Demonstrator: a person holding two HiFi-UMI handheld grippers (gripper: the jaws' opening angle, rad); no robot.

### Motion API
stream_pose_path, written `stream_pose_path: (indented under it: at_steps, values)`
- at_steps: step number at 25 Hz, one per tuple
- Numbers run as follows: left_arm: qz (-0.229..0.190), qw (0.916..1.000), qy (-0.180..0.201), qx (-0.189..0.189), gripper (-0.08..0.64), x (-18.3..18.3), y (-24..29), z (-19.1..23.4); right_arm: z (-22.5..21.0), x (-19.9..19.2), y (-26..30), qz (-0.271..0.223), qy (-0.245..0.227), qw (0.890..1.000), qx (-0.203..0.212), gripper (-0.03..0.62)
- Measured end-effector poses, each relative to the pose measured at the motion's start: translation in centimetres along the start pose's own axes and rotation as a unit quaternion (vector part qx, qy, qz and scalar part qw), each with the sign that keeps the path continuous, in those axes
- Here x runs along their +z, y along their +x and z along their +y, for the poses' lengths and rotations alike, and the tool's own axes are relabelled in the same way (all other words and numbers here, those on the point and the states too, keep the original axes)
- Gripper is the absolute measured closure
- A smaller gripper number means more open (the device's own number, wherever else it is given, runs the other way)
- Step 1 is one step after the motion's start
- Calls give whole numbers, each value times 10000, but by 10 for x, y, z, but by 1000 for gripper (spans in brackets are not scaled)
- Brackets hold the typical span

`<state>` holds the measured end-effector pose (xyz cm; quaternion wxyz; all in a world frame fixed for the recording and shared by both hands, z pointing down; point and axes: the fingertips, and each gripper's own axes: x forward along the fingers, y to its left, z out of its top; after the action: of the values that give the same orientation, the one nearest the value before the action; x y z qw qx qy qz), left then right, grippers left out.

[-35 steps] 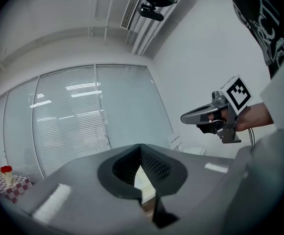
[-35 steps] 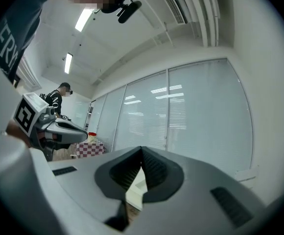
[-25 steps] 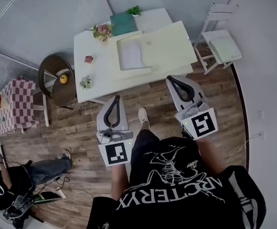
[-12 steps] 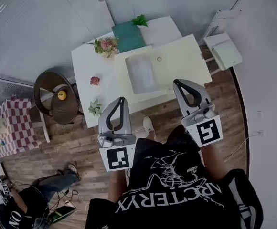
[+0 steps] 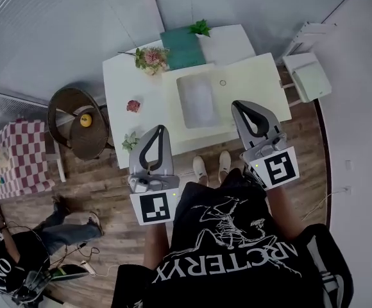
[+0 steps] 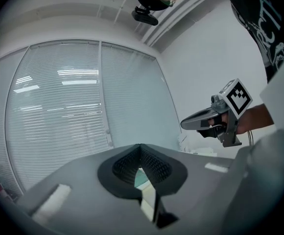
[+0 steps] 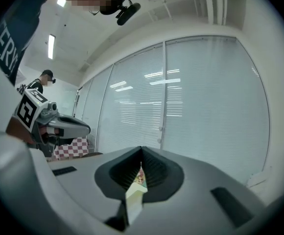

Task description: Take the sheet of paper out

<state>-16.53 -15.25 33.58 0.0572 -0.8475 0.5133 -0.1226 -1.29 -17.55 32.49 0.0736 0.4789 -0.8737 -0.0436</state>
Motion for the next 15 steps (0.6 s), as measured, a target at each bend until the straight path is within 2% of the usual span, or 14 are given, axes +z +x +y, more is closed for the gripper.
stream_pose_path:
  at_steps: [5,10,13,15]
  values:
    - [34,9996,106,263,548,2,7,6,-8,-9,11,-35,83,9998,201,580]
    - [7,9993,192,306,548,7,15,-4,-20,-16,14,-95,320,9989,343,580]
    - [13,9992,189,359,548,10,19,-7,-33,-40,19,110,1056,9923,640,580]
    - [41,9990,201,403,548,11,22,-9,-44,-69,25,298,1966,9755,947,578]
